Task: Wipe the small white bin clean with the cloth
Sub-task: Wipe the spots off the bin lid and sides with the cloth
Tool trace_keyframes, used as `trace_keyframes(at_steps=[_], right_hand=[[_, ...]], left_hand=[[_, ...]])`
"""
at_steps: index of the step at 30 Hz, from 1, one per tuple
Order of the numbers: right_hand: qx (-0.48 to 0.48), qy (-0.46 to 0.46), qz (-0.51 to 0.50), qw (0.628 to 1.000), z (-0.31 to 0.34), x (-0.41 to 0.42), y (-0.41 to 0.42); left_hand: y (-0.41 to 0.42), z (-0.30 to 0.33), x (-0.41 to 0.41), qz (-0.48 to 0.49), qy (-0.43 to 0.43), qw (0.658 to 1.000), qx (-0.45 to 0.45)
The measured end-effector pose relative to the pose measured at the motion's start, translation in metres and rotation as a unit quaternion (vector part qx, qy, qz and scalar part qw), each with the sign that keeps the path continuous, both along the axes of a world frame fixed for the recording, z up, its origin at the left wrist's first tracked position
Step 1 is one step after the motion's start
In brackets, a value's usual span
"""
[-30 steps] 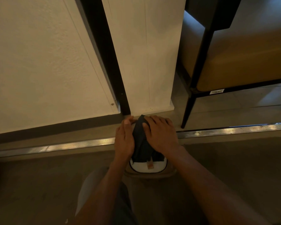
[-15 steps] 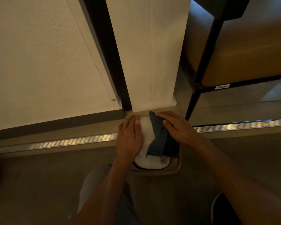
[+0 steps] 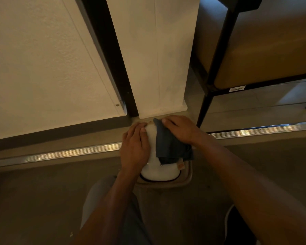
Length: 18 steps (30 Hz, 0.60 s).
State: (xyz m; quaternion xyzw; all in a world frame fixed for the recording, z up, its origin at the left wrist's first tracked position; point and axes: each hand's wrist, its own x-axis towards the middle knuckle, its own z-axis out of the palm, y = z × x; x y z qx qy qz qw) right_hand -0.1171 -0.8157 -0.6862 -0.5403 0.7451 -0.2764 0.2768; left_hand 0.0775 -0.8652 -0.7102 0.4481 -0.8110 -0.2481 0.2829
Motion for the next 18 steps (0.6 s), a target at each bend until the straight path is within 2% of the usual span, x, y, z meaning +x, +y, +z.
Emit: trace_keyframes(at_steps=[3,5,6,9,13,15,18], right_hand=[[-0.078,-0.117,-0.044,0.989,-0.020,-0.007,0.022],[-0.089,-0.154,-0.075,0.981,-0.025,-0.004,0.028],[-0.074,-0.139,-0.075,0.985,-0.022,-0.003,0.026],[0.026,-0.011,-0.044,0.999,0.000,0.003,0.011],[0.111,0.160,-0.071,0.978,0.016,0.030,-0.017],[0.105,0.229,-0.069,0.965,0.014,0.041,-0.023],[0.021,0.239,-0.065,0.969,0.009,0.038,-0.012]], left_hand=[[0.000,-0.001,0.000,0.006,-0.004,1.000,0.008],[0.001,0.000,-0.001,0.009,-0.003,1.000,0.014],[0.001,0.001,-0.002,0.009,-0.003,1.000,0.011],[0.003,0.004,-0.002,0.009,-0.007,1.000,-0.002],[0.003,0.006,-0.004,0.009,-0.002,1.000,-0.014],[0.001,0.006,-0.005,0.015,-0.006,1.000,-0.019],[0.001,0.005,-0.007,0.017,-0.001,1.000,-0.020]])
